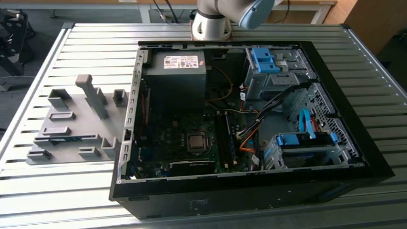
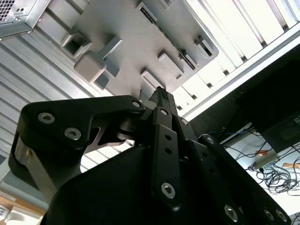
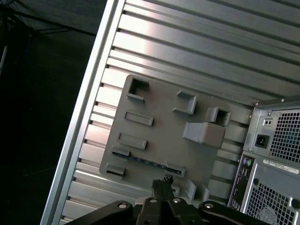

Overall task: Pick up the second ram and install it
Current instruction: 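Pick up the second ram and move it above second insertion slot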

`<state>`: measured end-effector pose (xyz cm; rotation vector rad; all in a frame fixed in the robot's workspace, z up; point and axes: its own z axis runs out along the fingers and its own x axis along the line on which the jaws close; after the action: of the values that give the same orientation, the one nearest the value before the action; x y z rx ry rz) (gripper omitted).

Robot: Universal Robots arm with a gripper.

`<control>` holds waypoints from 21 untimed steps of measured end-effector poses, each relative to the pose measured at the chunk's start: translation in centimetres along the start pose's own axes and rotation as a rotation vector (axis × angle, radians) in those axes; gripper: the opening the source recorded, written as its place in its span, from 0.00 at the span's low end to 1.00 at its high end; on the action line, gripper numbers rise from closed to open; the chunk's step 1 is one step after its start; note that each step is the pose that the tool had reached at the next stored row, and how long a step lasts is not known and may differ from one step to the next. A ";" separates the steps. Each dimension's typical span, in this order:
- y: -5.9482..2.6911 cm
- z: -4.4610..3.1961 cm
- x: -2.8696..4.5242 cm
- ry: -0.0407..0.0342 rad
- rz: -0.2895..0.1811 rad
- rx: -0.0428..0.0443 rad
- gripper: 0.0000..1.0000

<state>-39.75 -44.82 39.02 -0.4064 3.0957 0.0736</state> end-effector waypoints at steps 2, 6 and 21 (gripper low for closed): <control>0.00 0.00 0.00 0.0000 -0.001 0.0000 0.11; 0.00 0.01 0.01 0.0005 -0.015 -0.0004 0.11; 0.02 0.05 0.10 0.0110 -0.245 -0.0054 0.11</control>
<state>-39.85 -44.82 38.97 -0.7834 3.0285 0.0758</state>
